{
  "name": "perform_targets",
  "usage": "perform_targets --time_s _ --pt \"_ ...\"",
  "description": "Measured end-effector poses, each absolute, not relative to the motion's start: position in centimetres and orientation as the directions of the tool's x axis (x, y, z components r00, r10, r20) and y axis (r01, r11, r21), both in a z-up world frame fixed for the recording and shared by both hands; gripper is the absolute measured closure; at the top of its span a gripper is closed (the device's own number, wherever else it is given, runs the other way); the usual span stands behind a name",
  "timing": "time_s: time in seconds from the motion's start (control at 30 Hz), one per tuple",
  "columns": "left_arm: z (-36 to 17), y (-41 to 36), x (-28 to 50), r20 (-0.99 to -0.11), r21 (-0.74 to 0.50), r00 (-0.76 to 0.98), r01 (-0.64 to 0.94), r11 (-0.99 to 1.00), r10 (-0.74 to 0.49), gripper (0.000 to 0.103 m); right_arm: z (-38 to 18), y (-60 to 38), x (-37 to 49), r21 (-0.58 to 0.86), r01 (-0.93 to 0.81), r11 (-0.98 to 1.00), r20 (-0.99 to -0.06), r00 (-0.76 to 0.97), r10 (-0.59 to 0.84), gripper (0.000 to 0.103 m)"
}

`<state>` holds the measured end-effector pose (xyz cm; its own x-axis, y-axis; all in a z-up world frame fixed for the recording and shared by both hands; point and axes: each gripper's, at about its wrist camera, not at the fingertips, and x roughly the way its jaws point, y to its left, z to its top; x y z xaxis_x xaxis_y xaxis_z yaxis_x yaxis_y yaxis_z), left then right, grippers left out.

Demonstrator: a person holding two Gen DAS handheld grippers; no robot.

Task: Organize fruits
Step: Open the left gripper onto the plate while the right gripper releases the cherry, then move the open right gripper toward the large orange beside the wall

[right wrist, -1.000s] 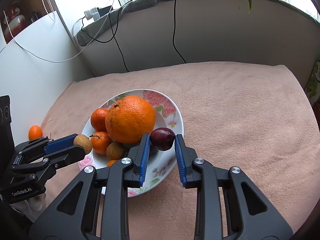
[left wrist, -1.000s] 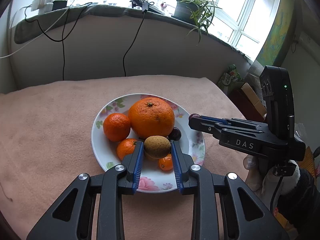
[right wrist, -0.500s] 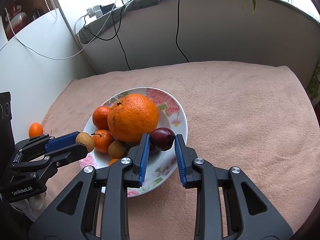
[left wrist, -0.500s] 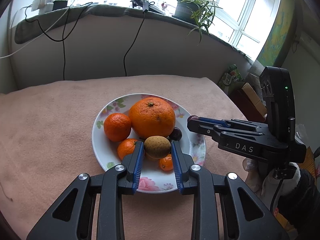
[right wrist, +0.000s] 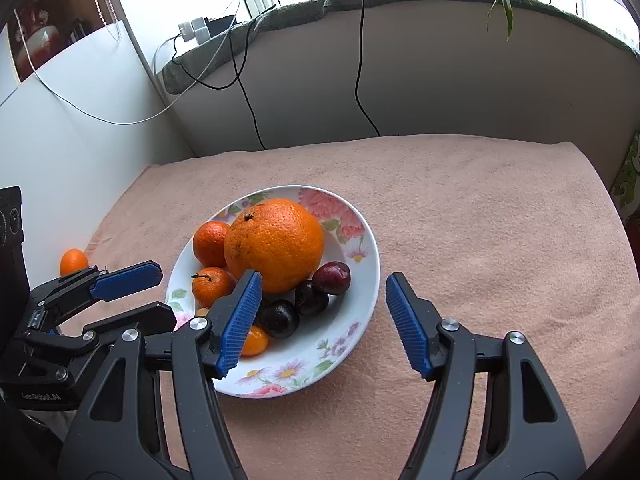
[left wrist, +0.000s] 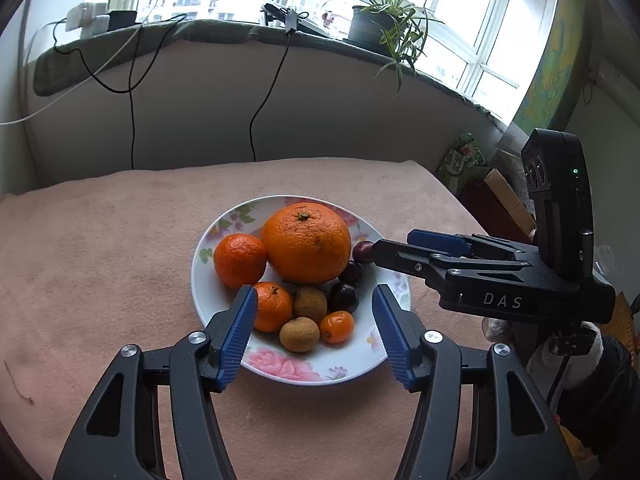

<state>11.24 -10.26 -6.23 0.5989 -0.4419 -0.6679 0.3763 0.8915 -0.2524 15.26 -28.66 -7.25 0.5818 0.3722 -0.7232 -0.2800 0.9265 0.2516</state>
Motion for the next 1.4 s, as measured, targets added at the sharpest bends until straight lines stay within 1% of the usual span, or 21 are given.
perform_targets --time_s 0.07,0.13,0.17,0.3,0.63,0.87,1.13,1.4 --pt "-6.1 -10.0 11.2 -0.666 -0.247 0.607 0.368 0.896 -0.433 0.037 -7.0 -28.7 15.2 0.250 -0.280 0.927 -0.718 0.589 0.372 0.026" --pt "-6.0 -9.9 11.1 -0.668 -0.241 0.611 0.364 0.900 -0.426 0.034 -6.9 -28.6 15.2 0.251 -0.281 0.926 -0.714 0.592 0.373 0.025" --pt "-6.0 -9.9 11.1 -0.669 -0.233 0.615 0.360 0.903 -0.418 0.031 -6.9 -28.6 15.2 0.252 -0.280 0.926 -0.715 0.591 0.374 0.025" --pt "-5.8 -9.9 10.9 -0.670 -0.203 0.637 0.335 0.920 -0.380 0.024 -6.7 -28.4 15.1 0.255 -0.282 0.925 -0.715 0.589 0.377 0.025" --pt "-4.7 -8.6 9.8 -0.653 -0.154 0.693 0.273 0.950 -0.305 0.024 -5.2 -27.1 14.8 0.241 -0.305 0.921 -0.687 0.617 0.384 0.024" --pt "-4.2 -6.0 8.8 -0.640 -0.148 0.725 0.207 0.967 -0.253 0.024 -4.0 -24.3 15.0 0.246 -0.367 0.897 -0.663 0.612 0.432 0.024" --pt "-3.6 -2.1 7.3 -0.622 -0.142 0.763 0.108 0.984 -0.174 0.024 -3.3 -20.0 16.0 0.270 -0.454 0.849 -0.650 0.565 0.509 0.024" --pt "-3.2 2.3 5.9 -0.601 -0.119 0.797 -0.022 0.993 -0.055 0.024 -2.9 -14.5 16.7 0.277 -0.550 0.788 -0.647 0.499 0.576 0.024"
